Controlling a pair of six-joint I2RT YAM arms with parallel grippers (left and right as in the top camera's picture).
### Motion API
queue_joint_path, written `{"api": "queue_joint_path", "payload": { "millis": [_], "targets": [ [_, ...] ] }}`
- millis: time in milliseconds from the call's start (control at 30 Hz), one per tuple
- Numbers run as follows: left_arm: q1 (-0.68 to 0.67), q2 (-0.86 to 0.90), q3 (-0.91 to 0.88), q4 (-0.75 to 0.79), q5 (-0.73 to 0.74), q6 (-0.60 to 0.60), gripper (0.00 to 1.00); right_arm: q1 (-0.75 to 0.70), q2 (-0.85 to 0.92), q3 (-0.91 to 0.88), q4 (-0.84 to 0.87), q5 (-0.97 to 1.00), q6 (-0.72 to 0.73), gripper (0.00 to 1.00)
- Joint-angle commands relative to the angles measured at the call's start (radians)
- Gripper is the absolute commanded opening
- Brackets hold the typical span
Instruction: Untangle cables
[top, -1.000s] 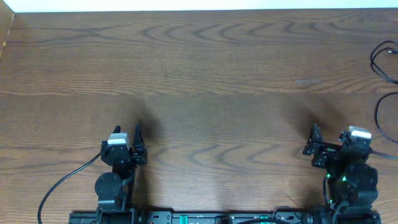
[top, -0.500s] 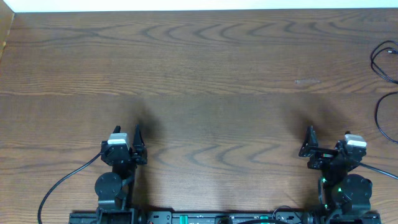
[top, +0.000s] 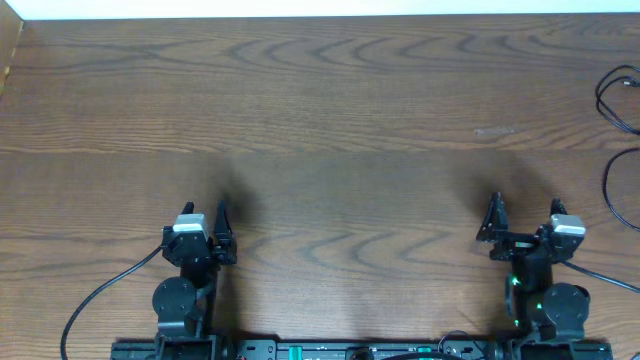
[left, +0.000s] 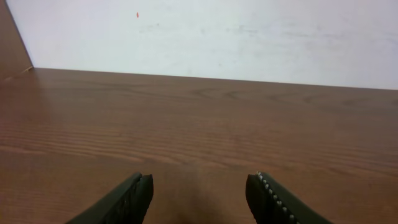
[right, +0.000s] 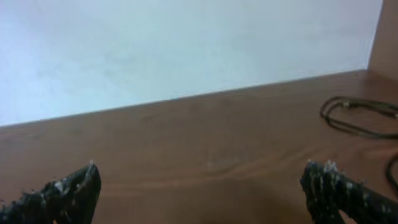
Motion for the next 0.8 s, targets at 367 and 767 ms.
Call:
{"api": "queue_joint_path", "payload": {
  "millis": [367,767],
  "targets": [
    [-0.003,-0.006,-0.024,-0.023,0.005,0.017,0.54,-0.005,-0.006,-0.039,-0.035,-0.033,-0.129,0.99],
    [-0.003,-0.006,-0.024,-0.022,0.005,0.017,0.54,-0.005,-0.006,-0.039,-0.035,-0.036,-0.127,0.99]
  ]
}}
